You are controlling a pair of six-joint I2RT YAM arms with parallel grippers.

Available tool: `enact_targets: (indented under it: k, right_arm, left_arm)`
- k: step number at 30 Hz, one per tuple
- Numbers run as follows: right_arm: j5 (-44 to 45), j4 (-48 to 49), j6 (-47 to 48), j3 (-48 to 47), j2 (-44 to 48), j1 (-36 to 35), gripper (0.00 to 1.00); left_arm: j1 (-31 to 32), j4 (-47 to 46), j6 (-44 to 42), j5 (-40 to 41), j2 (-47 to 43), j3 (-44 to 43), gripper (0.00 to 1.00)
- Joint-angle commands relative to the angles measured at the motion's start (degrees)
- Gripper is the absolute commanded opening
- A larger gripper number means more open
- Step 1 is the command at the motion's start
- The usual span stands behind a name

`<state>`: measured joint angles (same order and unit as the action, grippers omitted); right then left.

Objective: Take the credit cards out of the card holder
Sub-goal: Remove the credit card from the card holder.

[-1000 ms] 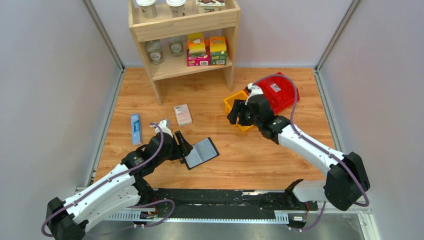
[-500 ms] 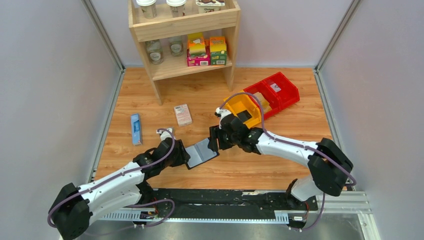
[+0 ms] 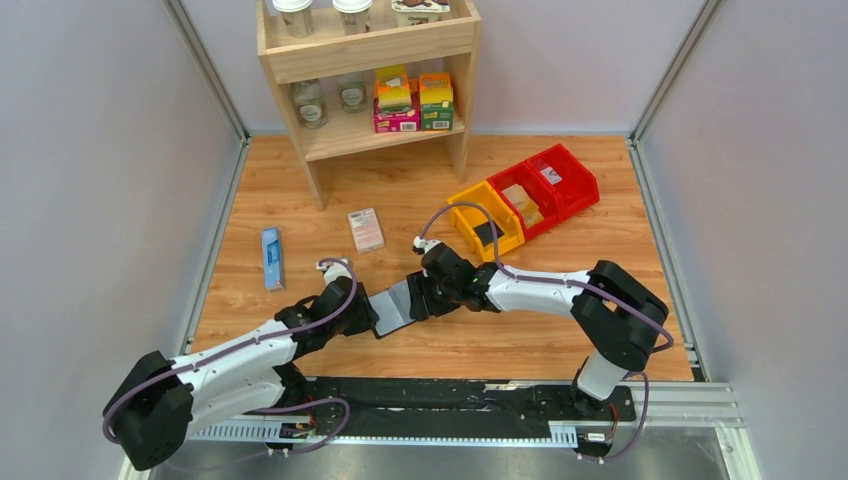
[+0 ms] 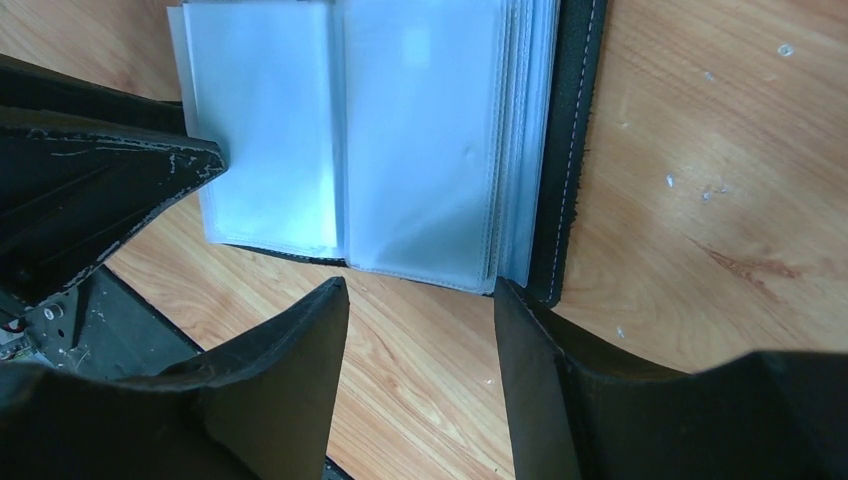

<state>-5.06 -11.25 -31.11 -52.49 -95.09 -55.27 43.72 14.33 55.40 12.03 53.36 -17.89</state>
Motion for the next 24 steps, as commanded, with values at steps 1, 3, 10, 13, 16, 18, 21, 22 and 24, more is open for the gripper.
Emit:
enact_targets:
  k: [1,3,10,13,16,18,21,22,24]
  right_arm:
    - [-0.5,2.2,-0.3,-2.6,-1.1,-0.3,0.57]
    - [-0.7,2.4,-0.3,-2.7,-1.3,-0.5,0.57]
    - [-2.8,2.7,-0.3,-3.6,-2.1,-0.4,0.57]
    - [-4.3,3.7,0.1,-4.0,-2.3,-0.5,0.57]
    - [-6.6,5.4,0.4,-4.2,-2.0,-0.5,0.57]
    - [-7.9,6.0,0.6,-4.2,-1.8,-0.7,0.57]
    - [-6.9,5.1,1.0,-4.7,-1.6,-1.1,0.59]
    - [-5.8,4.4,1.1,-4.9,-1.4,-1.1,0.6]
    - [-3.0,3.2,1.1,-4.9,-1.1,-1.2,0.62]
  left_arm:
    - [-0.1,-2.7,0.9,-1.9,1.8,0.3,0.4]
    - [-0.1,-3.6,1.1,-2.5,2.4,0.6,0.38]
    - [-0.1,-6.9,2.3,-4.4,3.9,1.5,0.29]
    - [-0.1,-7.6,2.7,-5.0,4.4,2.0,0.27]
    - [-0.2,-7.8,2.8,-5.1,4.5,2.0,0.27]
    - [-0.1,-7.8,2.8,-5.0,4.5,2.1,0.27]
    - [-0.1,-7.7,3.0,-4.8,4.1,2.1,0.27]
    - [-0.1,-7.6,3.0,-4.7,4.1,2.0,0.27]
    - [-0.1,-7.4,3.0,-4.6,3.9,2.2,0.27]
